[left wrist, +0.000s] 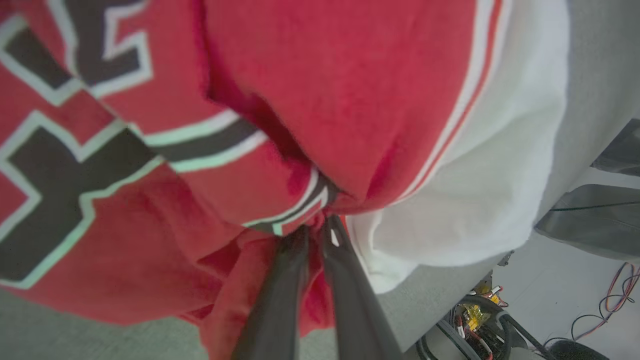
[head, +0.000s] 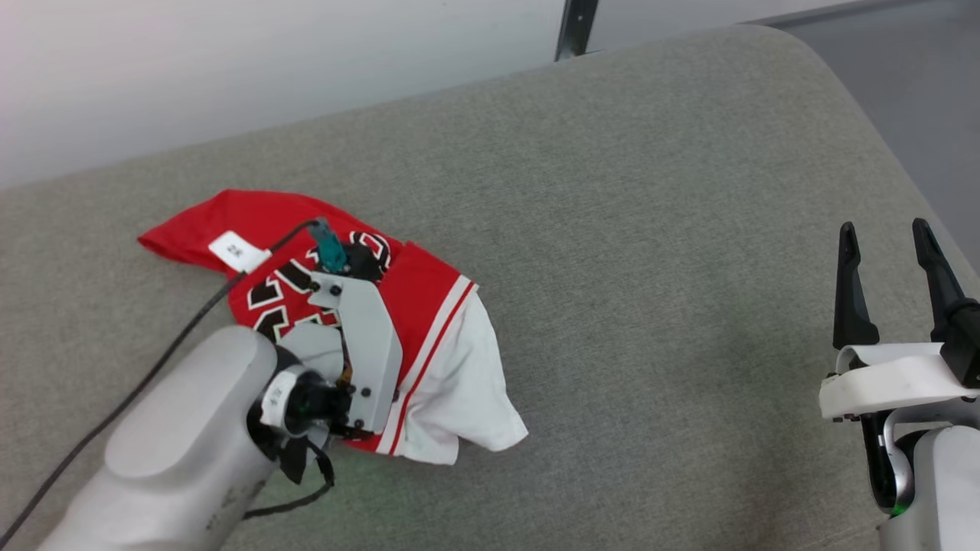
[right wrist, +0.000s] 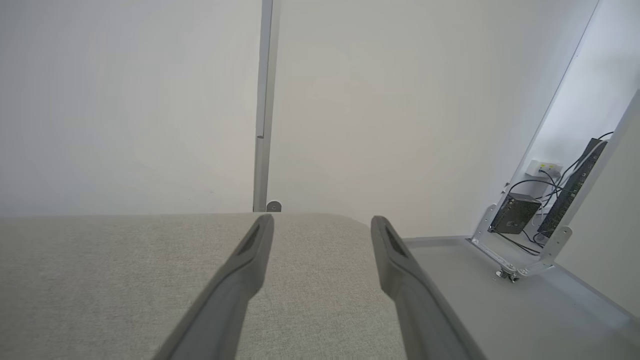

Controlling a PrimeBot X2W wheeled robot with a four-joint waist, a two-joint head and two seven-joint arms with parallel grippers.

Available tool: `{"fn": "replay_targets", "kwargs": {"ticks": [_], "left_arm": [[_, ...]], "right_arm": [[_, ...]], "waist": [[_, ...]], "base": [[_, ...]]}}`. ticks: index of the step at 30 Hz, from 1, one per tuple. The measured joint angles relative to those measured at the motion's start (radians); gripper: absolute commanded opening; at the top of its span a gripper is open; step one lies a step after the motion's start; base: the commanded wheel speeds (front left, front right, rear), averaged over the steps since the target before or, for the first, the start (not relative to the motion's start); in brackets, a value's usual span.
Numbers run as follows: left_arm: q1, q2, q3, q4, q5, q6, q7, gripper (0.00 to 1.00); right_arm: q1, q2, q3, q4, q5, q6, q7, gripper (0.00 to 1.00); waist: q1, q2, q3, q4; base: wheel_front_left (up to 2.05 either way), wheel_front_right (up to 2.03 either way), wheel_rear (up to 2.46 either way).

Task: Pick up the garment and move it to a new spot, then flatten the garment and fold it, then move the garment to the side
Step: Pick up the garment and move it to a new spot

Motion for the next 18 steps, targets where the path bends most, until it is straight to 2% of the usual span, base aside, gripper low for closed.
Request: {"fn": "replay_targets", "kwargs": {"ticks": [1,2,3,4,5,12,16,18], "left_arm": [[0.001,0.000,-0.002,0.001,0.001,-0.003,-0.004,0.00],[0.000,-0.001,-0.001,0.001,0.000,-0.004,-0.003,0.14],[0.000,-0.001,0.000,-0.003,-0.002,-0.005,-0.002,0.36],[-0.002,0.001,0.000,-0.010,-0.002,-0.008,0.001,0.46],[-0.007,0.004,0.000,-0.016,-0.002,-0.010,0.002,0.99],[-0.037,0.042,0.057,-0.093,-0.014,0.016,-0.005,1.00],[-0.029,0.081,0.109,-0.129,-0.006,0.033,-0.085,1.00],[-0.007,0.095,0.136,-0.147,-0.005,0.025,-0.142,1.00]], "right_arm": [[0.000,0.000,0.000,0.003,0.000,0.000,0.000,1.00],[0.000,0.000,0.001,0.006,0.001,0.000,0.000,1.00],[0.001,0.000,0.003,0.007,0.002,0.000,0.000,1.00],[0.001,0.000,0.005,0.009,0.002,0.000,0.000,1.00],[0.002,0.000,0.007,0.011,0.002,0.000,0.000,1.00],[0.031,0.000,0.029,0.019,0.005,0.000,0.000,1.00],[0.049,0.001,0.045,0.021,0.018,0.000,0.000,1.00],[0.054,0.001,0.057,0.021,0.021,0.000,0.000,1.00]], "waist": [[0.0000,0.0000,-0.001,-0.002],[0.0000,0.0000,-0.004,-0.003],[0.0000,0.0000,-0.007,-0.003],[0.0000,0.0000,-0.012,-0.003],[0.0000,0.0001,-0.018,-0.002],[0.0000,0.0000,-0.068,0.020],[0.0000,0.0000,-0.096,0.036],[0.0000,0.0000,-0.109,0.044]], "base": [[0.00,0.00,0.00],[0.00,0.00,0.00],[0.00,0.00,0.00],[0.00,0.00,0.00],[0.00,0.00,0.00],[0.00,0.00,0.00],[0.00,0.00,0.00],[0.00,0.00,0.00]]}}
